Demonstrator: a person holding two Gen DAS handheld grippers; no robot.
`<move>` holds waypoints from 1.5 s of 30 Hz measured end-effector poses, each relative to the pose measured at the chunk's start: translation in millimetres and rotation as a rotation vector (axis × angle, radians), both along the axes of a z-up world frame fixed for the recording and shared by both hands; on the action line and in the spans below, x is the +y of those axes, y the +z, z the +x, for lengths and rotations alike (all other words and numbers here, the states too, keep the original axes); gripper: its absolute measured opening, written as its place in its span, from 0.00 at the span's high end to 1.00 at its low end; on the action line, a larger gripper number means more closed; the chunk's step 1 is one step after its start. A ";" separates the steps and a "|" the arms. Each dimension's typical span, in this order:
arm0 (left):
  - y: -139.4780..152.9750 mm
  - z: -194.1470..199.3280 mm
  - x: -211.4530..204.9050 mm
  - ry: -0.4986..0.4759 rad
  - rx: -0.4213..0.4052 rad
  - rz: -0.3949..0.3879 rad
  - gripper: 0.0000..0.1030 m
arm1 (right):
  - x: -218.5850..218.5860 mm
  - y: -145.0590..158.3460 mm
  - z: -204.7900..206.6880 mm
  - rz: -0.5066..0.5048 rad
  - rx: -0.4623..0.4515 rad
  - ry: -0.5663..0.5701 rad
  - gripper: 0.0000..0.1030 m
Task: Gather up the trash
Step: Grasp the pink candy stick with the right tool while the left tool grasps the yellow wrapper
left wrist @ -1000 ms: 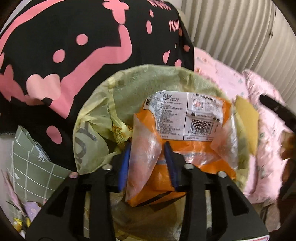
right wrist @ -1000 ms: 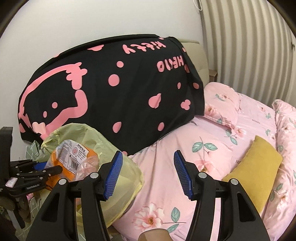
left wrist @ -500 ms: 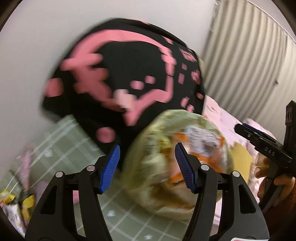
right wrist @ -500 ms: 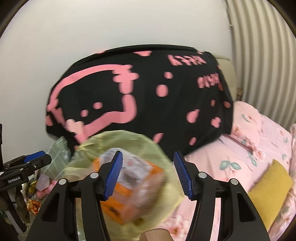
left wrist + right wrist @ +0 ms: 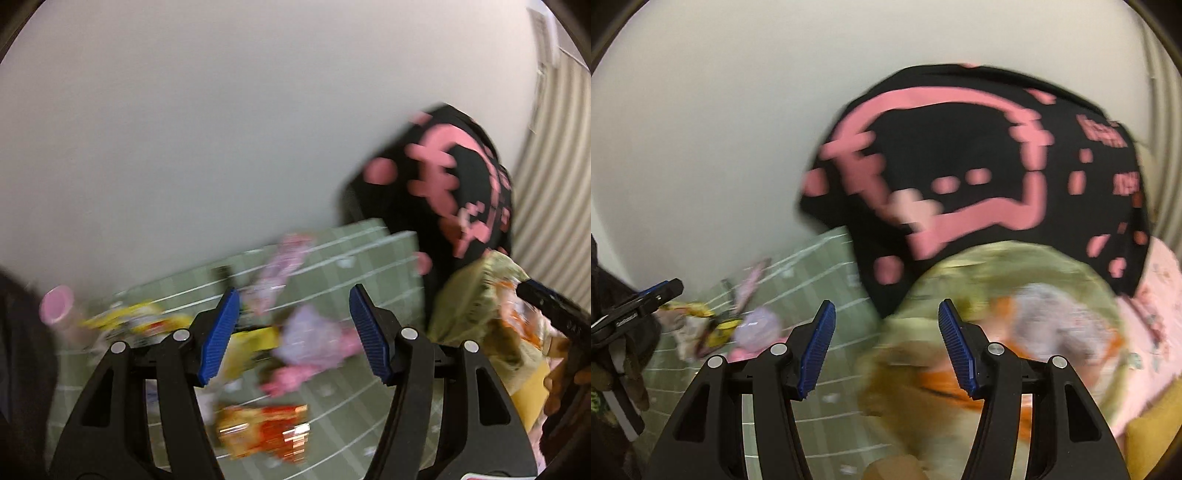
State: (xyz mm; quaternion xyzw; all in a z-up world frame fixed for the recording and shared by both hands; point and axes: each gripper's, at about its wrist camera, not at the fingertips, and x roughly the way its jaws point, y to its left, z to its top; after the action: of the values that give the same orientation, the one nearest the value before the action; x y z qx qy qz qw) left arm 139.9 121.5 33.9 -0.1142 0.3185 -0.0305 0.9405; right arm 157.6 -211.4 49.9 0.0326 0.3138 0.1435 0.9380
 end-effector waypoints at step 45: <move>-58.6 17.1 134.0 0.194 0.128 -0.167 0.43 | 150.8 -44.6 66.9 0.041 0.114 0.098 0.90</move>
State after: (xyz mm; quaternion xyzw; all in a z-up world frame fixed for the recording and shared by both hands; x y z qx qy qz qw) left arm 157.0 255.6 -24.8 -0.2239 0.3615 0.0416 0.9041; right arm 224.5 -60.6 5.3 0.0446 0.3647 0.1934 0.9097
